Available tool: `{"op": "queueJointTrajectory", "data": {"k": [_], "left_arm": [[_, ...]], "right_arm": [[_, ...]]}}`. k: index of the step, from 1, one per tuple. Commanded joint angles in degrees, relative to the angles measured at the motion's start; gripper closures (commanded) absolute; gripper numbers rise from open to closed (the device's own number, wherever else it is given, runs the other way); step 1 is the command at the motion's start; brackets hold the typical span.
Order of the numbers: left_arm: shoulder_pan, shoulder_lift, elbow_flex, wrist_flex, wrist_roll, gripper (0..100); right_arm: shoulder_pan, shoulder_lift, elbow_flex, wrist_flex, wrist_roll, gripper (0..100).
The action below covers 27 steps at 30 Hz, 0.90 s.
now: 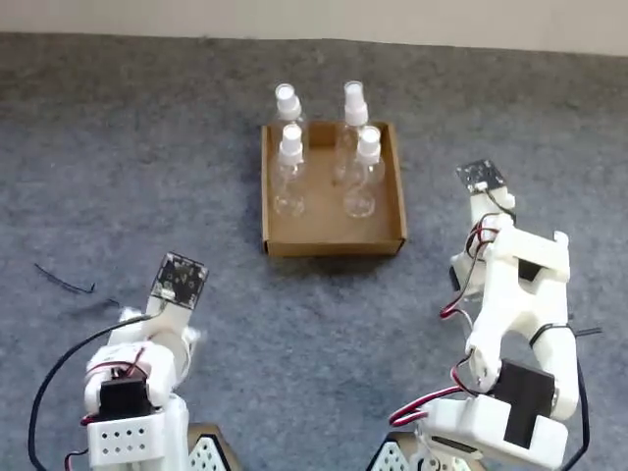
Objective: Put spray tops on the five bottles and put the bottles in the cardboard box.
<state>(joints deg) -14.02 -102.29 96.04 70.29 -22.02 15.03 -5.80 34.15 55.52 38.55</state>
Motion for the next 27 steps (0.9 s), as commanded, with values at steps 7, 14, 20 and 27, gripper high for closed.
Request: {"op": "queueJointTrajectory", "data": {"k": [7,14,20,27], "left_arm": [[0.84,-1.19,1.10,7.21,0.09,78],[0.84,-1.19,1.10,7.21,0.09,78],[0.84,-1.19,1.10,7.21,0.09,78],[0.84,-1.19,1.10,7.21,0.09,78]], "right_arm": [[-1.10,0.31,-0.66,-0.66,-0.62,99.3],[-1.01,0.31,-0.66,-0.57,-0.26,99.3],[-2.07,0.40,-0.48,-0.57,-0.35,99.3],[-4.62,0.22,2.77,-0.57,-0.26,99.3]]}}
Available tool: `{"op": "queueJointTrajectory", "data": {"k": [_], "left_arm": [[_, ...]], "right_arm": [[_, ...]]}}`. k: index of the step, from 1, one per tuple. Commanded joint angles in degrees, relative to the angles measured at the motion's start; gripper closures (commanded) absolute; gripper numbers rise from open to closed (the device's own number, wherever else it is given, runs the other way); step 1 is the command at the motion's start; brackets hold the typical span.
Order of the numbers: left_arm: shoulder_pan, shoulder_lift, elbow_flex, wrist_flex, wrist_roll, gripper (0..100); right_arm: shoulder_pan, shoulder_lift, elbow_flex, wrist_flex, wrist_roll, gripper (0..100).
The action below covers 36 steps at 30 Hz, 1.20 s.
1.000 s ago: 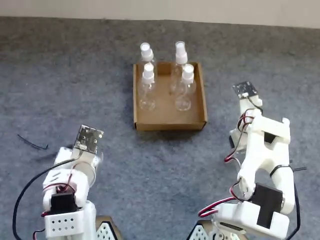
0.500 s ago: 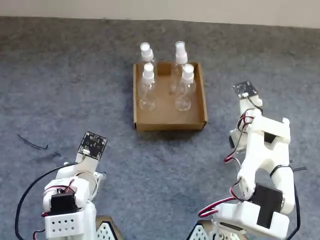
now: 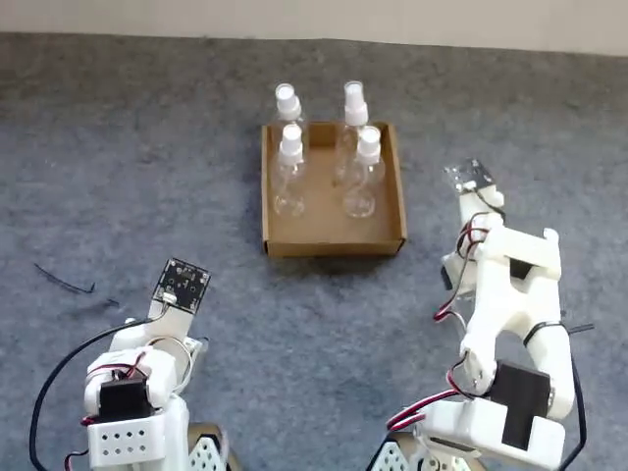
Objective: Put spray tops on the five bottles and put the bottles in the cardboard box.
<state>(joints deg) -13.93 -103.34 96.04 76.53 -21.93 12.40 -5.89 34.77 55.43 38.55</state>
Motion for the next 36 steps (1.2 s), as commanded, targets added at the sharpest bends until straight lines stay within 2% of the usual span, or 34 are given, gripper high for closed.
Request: {"op": "queueJointTrajectory", "data": {"k": [1,36], "left_arm": [[0.75,-0.13,1.10,0.97,0.00,78],[1.63,-0.22,1.10,0.70,-0.18,78]], "right_arm": [[-1.98,0.31,2.15,-0.48,-0.26,99.3],[-0.66,0.40,2.51,-0.48,-0.62,99.3]]}}
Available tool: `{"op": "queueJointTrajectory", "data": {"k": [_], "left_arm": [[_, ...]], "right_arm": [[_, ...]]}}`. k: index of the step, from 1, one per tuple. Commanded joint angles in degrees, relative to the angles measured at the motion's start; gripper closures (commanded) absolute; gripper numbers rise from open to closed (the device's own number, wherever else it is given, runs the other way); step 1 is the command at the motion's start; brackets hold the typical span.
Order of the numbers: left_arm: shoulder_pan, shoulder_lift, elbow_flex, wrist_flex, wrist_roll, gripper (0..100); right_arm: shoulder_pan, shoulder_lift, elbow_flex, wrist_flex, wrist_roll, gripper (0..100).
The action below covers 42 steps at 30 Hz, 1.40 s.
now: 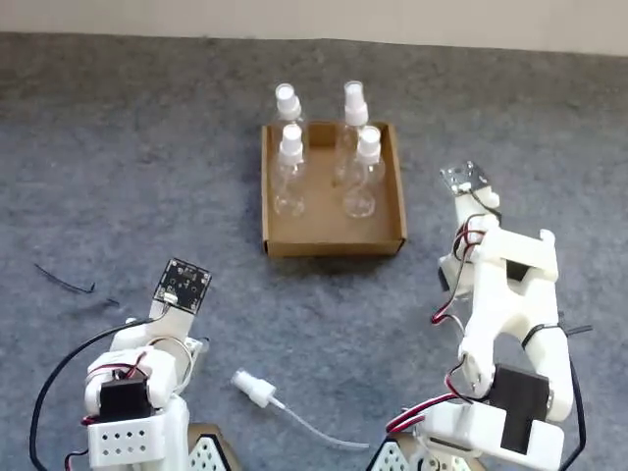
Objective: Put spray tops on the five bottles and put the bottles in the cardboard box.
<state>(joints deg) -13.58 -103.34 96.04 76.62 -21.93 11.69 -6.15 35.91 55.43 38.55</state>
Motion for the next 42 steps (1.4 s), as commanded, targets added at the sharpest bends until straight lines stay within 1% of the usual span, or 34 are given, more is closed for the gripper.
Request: {"op": "queueJointTrajectory", "data": {"k": [1,2,5,6,9,11,13,17,20,22,25,28,30,32,36,39,42], "left_arm": [[1.27,-0.22,1.10,0.44,-1.85,77],[1.27,-0.22,1.10,0.18,-5.10,77],[1.36,-0.22,1.10,0.18,-18.20,78],[1.36,-0.22,1.10,0.09,-20.31,78],[0.92,-0.22,1.01,-2.02,-20.66,78],[-1.63,-0.22,-0.40,-4.48,-20.66,78],[-4.18,-0.04,-4.09,-5.19,-20.66,78],[-4.79,1.63,-13.67,-0.26,-20.92,78],[-4.79,8.31,-21.49,3.34,-21.19,78],[-4.18,16.22,-27.21,6.15,-25.67,78],[0.22,30.37,-37.32,12.66,-30.86,78],[7.96,42.68,-46.11,19.87,-38.33,78],[13.23,48.22,-49.45,22.59,-42.73,78],[18.59,51.47,-50.15,22.33,-44.40,78],[29.76,55.08,-48.75,19.60,-44.13,78],[36.62,56.75,-45.67,15.74,-44.13,78],[41.36,58.42,-41.19,10.29,-44.13,78]], "right_arm": [[-0.04,0.66,1.36,-0.48,-0.62,99.3],[-0.13,0.66,1.36,-0.48,-0.62,99.3],[-0.22,0.66,1.36,-0.48,-0.62,99.3],[-0.22,0.66,1.36,-0.48,-0.62,99.3],[-0.13,0.66,1.45,-0.48,-0.62,99.3],[0.04,0.66,1.45,-0.48,-0.62,99.3],[0.04,0.66,1.45,-0.40,-0.62,99.3],[-0.04,0.75,1.45,-0.48,-0.62,99.3],[-0.04,0.75,1.45,-0.48,-0.62,99.3],[-0.04,0.75,1.45,-0.48,-0.62,99.3],[-0.04,0.75,1.45,-0.48,-0.62,99.3],[-0.04,0.75,1.45,-0.48,-0.62,99.3],[-0.04,0.75,1.45,-0.48,-0.62,99.3],[-0.04,0.75,1.45,-0.48,-0.62,99.3],[-0.04,0.75,1.45,-0.48,-0.62,99.3],[-0.04,0.75,1.45,-0.48,-0.26,99.3],[-0.04,0.75,1.45,-0.48,-0.26,99.3]]}}
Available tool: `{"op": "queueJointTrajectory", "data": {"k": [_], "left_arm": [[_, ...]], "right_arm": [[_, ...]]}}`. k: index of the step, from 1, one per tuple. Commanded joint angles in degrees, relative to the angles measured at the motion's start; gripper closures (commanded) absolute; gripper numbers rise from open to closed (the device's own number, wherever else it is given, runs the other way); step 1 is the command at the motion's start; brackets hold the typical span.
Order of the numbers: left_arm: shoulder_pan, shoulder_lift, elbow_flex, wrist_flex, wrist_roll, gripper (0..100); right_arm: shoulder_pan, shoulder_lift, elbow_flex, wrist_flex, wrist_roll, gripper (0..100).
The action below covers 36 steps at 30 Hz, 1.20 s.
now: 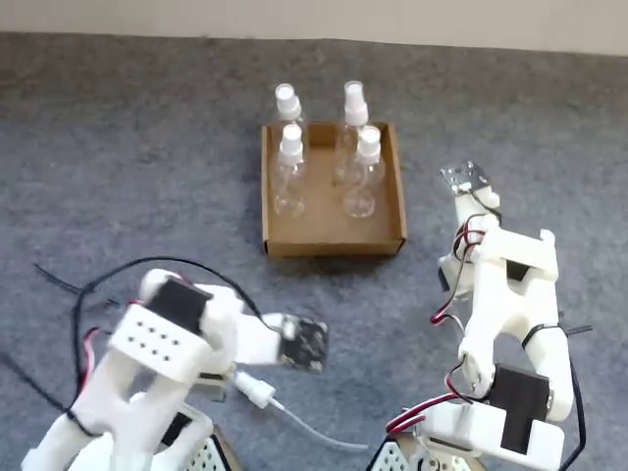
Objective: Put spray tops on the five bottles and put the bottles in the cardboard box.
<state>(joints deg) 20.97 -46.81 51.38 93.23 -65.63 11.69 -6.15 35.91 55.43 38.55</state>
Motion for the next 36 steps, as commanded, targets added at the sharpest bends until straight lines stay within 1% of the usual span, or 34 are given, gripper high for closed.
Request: {"op": "queueJointTrajectory", "data": {"k": [1,7,14,17,20,22,24,27,30,33,36], "left_arm": [[8.13,2.42,4.97,-7.82,-0.44,78],[13.41,5.23,10.95,-15.03,-0.44,78],[13.49,8.48,15.52,-24.79,-0.26,78],[13.93,9.98,17.01,-27.78,3.43,78],[14.02,10.51,18.68,-31.12,5.19,78],[13.93,10.59,20.44,-33.23,5.19,81],[13.93,10.42,21.76,-34.73,5.19,87],[13.85,10.15,21.76,-34.73,5.27,92],[13.67,10.15,21.67,-32.62,5.27,93],[13.49,10.15,19.21,-27.96,5.27,93],[13.41,10.15,14.64,-21.63,5.27,93]], "right_arm": [[-0.04,0.75,1.45,-0.48,-0.26,99.3],[-0.31,0.75,1.45,-0.48,-0.26,99.3],[-0.40,0.75,1.36,-0.48,-0.26,99.3],[-0.40,0.75,1.36,-0.48,-0.26,99.3],[-0.40,0.66,1.36,-0.48,-0.44,99.3],[-0.40,0.66,1.36,-0.48,-0.53,99.3],[-0.40,0.66,1.36,-0.48,-0.53,99.3],[-0.31,0.66,1.36,-0.48,-0.53,99.3],[-0.31,0.66,1.36,-0.48,-0.53,99.3],[-0.31,0.66,1.36,-0.48,-0.53,99.3],[-0.31,0.66,1.36,-0.48,-0.53,99.3]]}}
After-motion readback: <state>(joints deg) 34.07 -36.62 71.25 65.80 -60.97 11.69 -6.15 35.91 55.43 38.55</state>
